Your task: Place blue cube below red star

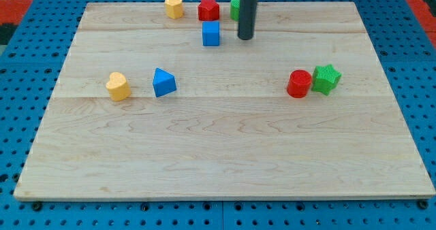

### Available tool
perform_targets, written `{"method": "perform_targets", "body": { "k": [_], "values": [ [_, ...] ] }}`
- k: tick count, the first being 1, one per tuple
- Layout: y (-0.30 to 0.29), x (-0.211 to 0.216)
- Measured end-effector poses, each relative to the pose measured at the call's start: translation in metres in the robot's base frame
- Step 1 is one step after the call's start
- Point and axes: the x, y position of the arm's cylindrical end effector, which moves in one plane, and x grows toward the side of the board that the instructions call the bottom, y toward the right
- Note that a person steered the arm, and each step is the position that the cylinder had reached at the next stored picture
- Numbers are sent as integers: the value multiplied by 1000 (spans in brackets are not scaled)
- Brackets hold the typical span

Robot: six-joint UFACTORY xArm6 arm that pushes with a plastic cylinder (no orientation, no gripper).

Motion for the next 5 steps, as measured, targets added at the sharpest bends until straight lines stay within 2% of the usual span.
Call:
{"method": "perform_targets", "body": {
  "k": [1, 2, 4, 5],
  "values": [
    [-17, -1],
    [-1, -1],
    [-19, -1],
    [-3, 63]
  ]
}}
